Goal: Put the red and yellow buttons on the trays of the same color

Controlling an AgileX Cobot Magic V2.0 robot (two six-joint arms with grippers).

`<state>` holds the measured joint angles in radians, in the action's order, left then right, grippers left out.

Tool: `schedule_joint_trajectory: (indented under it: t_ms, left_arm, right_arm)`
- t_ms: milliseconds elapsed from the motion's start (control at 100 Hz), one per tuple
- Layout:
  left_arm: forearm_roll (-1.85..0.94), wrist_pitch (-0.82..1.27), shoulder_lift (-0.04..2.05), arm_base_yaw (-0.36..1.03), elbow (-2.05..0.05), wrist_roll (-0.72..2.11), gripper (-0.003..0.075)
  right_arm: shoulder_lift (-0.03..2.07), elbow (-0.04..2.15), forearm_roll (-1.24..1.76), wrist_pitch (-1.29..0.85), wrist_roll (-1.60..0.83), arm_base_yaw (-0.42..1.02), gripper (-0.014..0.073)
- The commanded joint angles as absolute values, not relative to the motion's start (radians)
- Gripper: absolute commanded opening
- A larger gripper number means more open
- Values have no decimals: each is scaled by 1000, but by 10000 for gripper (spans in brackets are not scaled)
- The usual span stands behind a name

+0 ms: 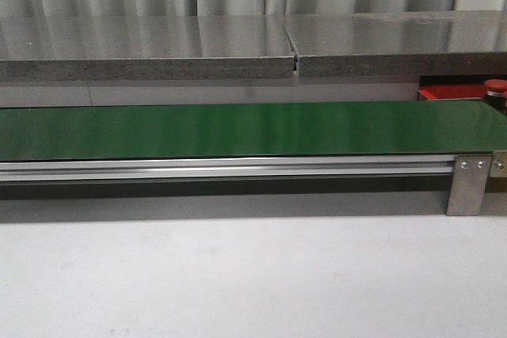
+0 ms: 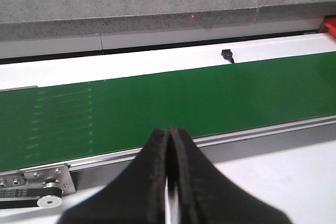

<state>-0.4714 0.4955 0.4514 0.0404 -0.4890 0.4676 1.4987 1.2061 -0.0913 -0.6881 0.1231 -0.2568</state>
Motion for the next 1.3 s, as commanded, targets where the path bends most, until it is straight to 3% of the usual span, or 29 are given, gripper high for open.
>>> schedule_joint_trajectory:
  t_ms: [0, 50, 640, 1290]
  left_arm:
    - [-496, 433, 456, 47, -517, 468, -19]
    - [-496, 433, 456, 47, -517, 468, -19]
    - [-496, 433, 456, 47, -517, 468, -19]
    - [-496, 433, 456, 47, -517, 468, -19]
  right_arm:
    - [1395, 1227, -104, -670, 101, -216, 34]
    - [1364, 1227, -104, -675, 101, -186, -73]
    - [1097, 1029, -90, -626, 23, 163, -62]
    - [702, 674, 158, -523, -188, 346, -62]
